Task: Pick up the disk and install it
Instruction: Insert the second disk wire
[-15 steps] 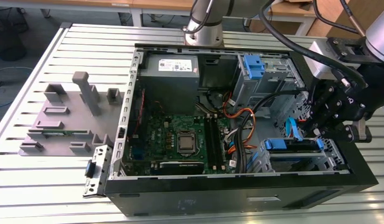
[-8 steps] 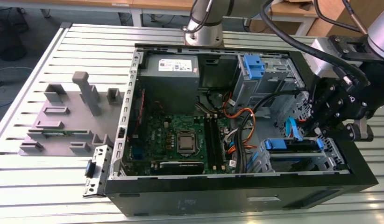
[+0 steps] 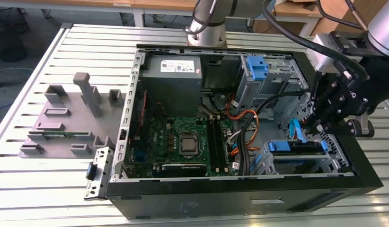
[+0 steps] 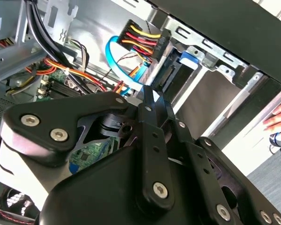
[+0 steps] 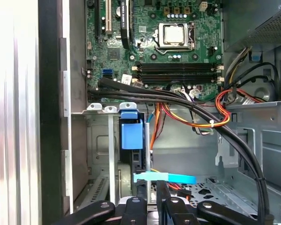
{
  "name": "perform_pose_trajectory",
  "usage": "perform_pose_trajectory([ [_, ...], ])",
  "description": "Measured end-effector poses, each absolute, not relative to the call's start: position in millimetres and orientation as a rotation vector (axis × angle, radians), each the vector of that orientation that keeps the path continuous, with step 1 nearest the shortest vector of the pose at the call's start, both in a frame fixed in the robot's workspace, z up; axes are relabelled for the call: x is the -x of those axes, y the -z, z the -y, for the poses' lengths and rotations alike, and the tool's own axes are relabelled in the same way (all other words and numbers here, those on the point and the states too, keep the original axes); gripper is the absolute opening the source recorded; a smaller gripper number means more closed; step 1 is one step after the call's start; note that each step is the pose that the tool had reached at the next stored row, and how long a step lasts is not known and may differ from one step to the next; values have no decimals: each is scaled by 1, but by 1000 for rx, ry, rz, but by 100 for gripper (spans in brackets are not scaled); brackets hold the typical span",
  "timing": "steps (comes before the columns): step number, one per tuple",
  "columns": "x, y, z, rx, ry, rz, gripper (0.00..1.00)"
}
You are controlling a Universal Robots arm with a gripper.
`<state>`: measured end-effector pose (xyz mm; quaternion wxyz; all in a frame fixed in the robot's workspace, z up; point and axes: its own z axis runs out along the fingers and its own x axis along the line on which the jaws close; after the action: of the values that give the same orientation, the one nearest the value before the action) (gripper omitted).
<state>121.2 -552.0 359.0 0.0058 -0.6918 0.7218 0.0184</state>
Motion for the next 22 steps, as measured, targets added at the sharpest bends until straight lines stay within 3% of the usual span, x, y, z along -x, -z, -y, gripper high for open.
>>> perform_pose_trajectory([
  [22, -143, -357, 544, 2166, -57, -2259, 24],
])
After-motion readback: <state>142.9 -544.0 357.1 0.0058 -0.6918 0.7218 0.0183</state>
